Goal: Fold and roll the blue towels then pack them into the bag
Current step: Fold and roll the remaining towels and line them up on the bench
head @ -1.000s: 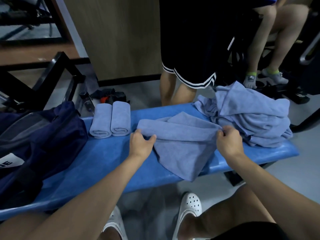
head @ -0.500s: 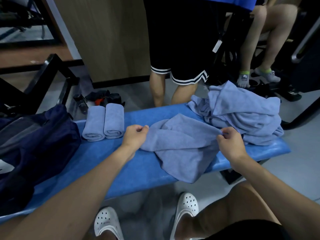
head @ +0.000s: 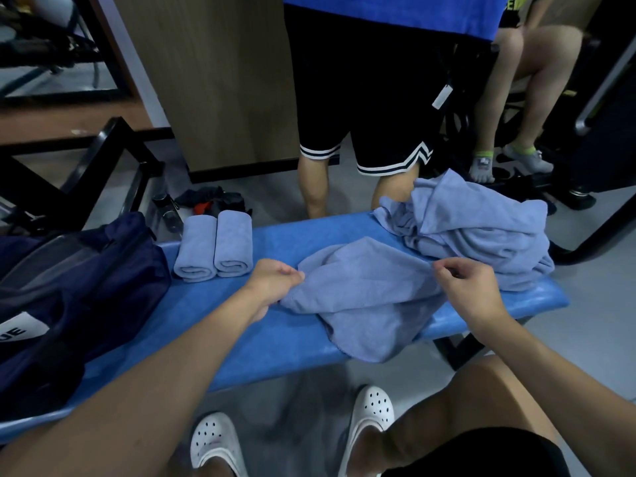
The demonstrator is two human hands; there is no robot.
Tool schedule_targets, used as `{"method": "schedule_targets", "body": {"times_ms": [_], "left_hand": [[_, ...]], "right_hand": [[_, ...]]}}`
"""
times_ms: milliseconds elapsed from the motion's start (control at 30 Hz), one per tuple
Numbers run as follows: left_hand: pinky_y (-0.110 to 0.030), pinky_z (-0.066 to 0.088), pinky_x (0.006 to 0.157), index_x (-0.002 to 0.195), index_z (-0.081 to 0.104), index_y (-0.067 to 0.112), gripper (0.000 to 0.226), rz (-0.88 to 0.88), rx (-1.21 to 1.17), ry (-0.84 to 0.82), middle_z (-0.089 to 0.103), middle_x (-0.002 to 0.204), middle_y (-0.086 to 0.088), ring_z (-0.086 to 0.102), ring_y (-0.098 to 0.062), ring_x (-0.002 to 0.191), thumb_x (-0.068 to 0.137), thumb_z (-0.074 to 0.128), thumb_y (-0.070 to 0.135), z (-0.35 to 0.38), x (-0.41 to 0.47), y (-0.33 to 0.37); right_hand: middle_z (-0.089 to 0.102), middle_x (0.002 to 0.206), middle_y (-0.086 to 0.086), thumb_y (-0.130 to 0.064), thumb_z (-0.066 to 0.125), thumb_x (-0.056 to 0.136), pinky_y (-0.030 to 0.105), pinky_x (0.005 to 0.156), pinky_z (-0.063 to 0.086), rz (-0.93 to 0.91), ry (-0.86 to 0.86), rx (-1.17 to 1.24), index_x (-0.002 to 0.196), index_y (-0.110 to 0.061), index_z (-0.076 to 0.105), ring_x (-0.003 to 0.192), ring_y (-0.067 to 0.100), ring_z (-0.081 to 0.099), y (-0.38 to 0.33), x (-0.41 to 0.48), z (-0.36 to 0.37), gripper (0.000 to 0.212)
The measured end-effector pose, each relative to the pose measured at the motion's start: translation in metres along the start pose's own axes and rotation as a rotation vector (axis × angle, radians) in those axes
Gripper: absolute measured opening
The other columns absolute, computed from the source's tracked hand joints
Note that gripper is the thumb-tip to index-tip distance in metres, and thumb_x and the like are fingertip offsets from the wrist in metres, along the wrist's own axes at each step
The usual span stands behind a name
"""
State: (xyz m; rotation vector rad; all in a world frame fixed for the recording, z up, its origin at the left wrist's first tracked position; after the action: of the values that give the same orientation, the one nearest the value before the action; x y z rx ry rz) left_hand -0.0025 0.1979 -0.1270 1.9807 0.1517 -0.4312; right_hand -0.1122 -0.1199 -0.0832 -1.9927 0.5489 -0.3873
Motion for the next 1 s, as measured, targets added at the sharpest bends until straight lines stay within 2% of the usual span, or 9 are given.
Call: {"method": "schedule_targets", "body": {"times_ms": [67, 167, 300, 433, 633, 767, 833, 933, 1000], "left_hand": [[-0.023, 0.048, 0.071, 0.077, 0.07, 0.013, 0.013, 0.125, -0.093, 0.075, 0.071, 0.089, -0.004, 0.063, -0.018, 0.084, 0.088, 0.068, 0.008, -0.013, -0.004, 0.017], [-0.01, 0.047, 0.071, 0.086, 0.07, 0.014, 0.015, 0.349, -0.147, 0.177, 0.069, 0.087, 0.003, 0.062, -0.009, 0.081, 0.092, 0.065, 0.002, -0.04, -0.02, 0.057], [-0.009, 0.046, 0.072, 0.098, 0.071, 0.014, 0.019, 0.61, -0.146, 0.322, 0.067, 0.085, 0.008, 0.059, 0.0, 0.075, 0.093, 0.061, -0.002, -0.077, -0.047, 0.104], [-0.013, 0.046, 0.069, 0.096, 0.07, 0.018, 0.024, 0.71, -0.126, 0.379, 0.067, 0.084, 0.014, 0.057, 0.001, 0.069, 0.093, 0.06, -0.003, -0.093, -0.067, 0.11], [-0.015, 0.044, 0.069, 0.092, 0.067, 0.017, 0.028, 0.379, 0.095, 0.179, 0.064, 0.092, -0.003, 0.055, -0.012, 0.079, 0.091, 0.055, -0.009, -0.062, -0.045, 0.019], [-0.013, 0.042, 0.064, 0.096, 0.063, 0.012, 0.018, 0.215, 0.162, 0.11, 0.055, 0.081, -0.001, 0.051, -0.008, 0.071, 0.089, 0.06, -0.005, -0.043, -0.042, -0.028], [-0.016, 0.044, 0.066, 0.098, 0.065, 0.01, 0.006, 0.154, 0.148, 0.149, 0.06, 0.084, -0.004, 0.056, -0.013, 0.074, 0.092, 0.063, 0.008, -0.045, -0.036, -0.038], [-0.031, 0.05, 0.073, 0.09, 0.071, 0.004, 0.021, 0.081, 0.191, 0.161, 0.071, 0.085, -0.008, 0.065, -0.022, 0.081, 0.095, 0.061, 0.021, -0.048, -0.021, -0.045], [-0.032, 0.041, 0.059, 0.067, 0.062, 0.002, 0.039, 0.039, 0.274, 0.169, 0.06, 0.062, -0.003, 0.053, -0.021, 0.059, 0.097, 0.059, 0.028, -0.049, -0.015, -0.045]], "right_hand": [[0.064, 0.072, 0.006, -0.007, 0.06, 0.092, 0.023, 0.06, 0.045, -0.036, 0.048, 0.016, 0.08, -0.011, 0.07, 0.07, 0.014, 0.055, -0.004, 0.002, -0.007, 0.015], [0.066, 0.08, -0.006, -0.004, 0.058, 0.093, 0.008, 0.058, 0.045, -0.039, 0.065, 0.07, 0.101, -0.01, 0.071, 0.073, 0.007, 0.058, -0.018, 0.006, -0.013, 0.017], [0.063, 0.086, 0.0, -0.004, 0.055, 0.094, 0.032, 0.065, 0.05, -0.092, 0.026, 0.173, 0.112, -0.023, 0.066, 0.074, 0.016, 0.056, -0.053, 0.011, -0.015, 0.029], [0.055, 0.075, 0.009, -0.001, 0.051, 0.095, 0.033, 0.053, 0.036, -0.168, 0.02, 0.188, 0.114, -0.027, 0.061, 0.06, 0.019, 0.041, -0.083, 0.018, -0.012, 0.035], [0.056, 0.067, 0.008, -0.002, 0.059, 0.091, 0.03, 0.057, 0.037, -0.055, -0.153, -0.003, 0.078, -0.005, 0.068, 0.064, 0.017, 0.046, -0.033, 0.011, 0.028, 0.016], [0.06, 0.061, 0.008, -0.004, 0.065, 0.088, 0.018, 0.049, 0.038, -0.032, -0.213, -0.167, 0.067, -0.009, 0.066, 0.053, 0.008, 0.049, 0.009, 0.0, 0.043, 0.022], [0.062, 0.066, 0.008, 0.001, 0.066, 0.085, 0.014, 0.047, 0.039, 0.014, -0.231, -0.187, 0.073, -0.013, 0.065, 0.056, 0.011, 0.053, 0.023, 0.0, 0.045, 0.019], [0.062, 0.08, 0.013, 0.005, 0.061, 0.085, 0.019, 0.044, 0.04, 0.084, -0.257, -0.172, 0.101, -0.014, 0.061, 0.058, 0.022, 0.05, 0.034, 0.0, 0.045, 0.024], [0.064, 0.089, 0.011, 0.0, 0.06, 0.088, 0.025, 0.051, 0.041, 0.112, -0.262, -0.15, 0.11, -0.02, 0.056, 0.062, 0.019, 0.053, 0.036, 0.0, 0.044, 0.03]]}}
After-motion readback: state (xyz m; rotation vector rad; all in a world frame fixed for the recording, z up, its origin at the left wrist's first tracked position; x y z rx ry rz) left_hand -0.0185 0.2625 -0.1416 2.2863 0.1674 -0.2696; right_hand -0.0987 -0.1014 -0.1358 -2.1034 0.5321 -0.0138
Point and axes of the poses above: each hand's wrist, its own x-axis towards the middle knuckle, its own z-axis out of the palm, y = z × x, the point moved 6 cm from there along x, towards the middle knuckle
